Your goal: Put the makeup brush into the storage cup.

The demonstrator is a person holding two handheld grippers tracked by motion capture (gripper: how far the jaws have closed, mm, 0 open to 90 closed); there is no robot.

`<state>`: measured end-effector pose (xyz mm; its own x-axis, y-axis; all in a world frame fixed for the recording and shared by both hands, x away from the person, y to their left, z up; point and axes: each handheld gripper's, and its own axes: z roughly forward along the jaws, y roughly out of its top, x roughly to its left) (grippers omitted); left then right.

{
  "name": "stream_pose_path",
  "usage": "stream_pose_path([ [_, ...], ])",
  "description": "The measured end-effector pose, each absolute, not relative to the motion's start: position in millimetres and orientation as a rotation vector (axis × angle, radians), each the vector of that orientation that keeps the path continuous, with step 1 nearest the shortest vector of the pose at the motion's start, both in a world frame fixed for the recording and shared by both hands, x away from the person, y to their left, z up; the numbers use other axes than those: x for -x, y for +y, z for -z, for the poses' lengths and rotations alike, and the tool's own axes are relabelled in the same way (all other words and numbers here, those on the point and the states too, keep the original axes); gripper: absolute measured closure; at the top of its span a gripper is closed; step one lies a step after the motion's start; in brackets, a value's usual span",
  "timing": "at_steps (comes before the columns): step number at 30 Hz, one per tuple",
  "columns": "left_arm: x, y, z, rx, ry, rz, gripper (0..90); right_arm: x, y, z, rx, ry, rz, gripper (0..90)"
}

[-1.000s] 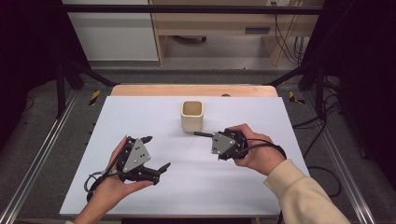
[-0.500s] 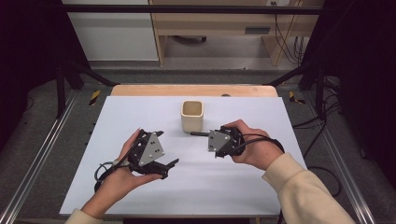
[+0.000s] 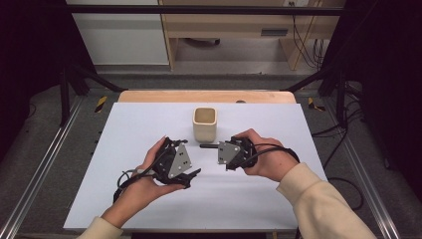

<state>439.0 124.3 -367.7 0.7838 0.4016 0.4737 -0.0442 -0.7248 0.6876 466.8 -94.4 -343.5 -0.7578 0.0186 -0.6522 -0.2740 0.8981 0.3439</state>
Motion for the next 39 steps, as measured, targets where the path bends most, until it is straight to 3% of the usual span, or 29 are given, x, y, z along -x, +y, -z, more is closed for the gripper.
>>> stream_pose_path([
  [7, -442, 119, 372, -2.273, 0.251, -0.807, 13.7, -465, -88, 346, 0.176, 2.403, -0.574, 78.8],
  [16, -444, 116, 375, -2.286, 0.192, -0.819, 29.2, -463, -82, 349, 0.19, 2.433, -0.591, 78.8],
  [39, -443, 102, 383, -2.316, 0.106, -0.803, 49.2, -459, -80, 353, 0.204, 2.47, -0.627, 78.8],
])
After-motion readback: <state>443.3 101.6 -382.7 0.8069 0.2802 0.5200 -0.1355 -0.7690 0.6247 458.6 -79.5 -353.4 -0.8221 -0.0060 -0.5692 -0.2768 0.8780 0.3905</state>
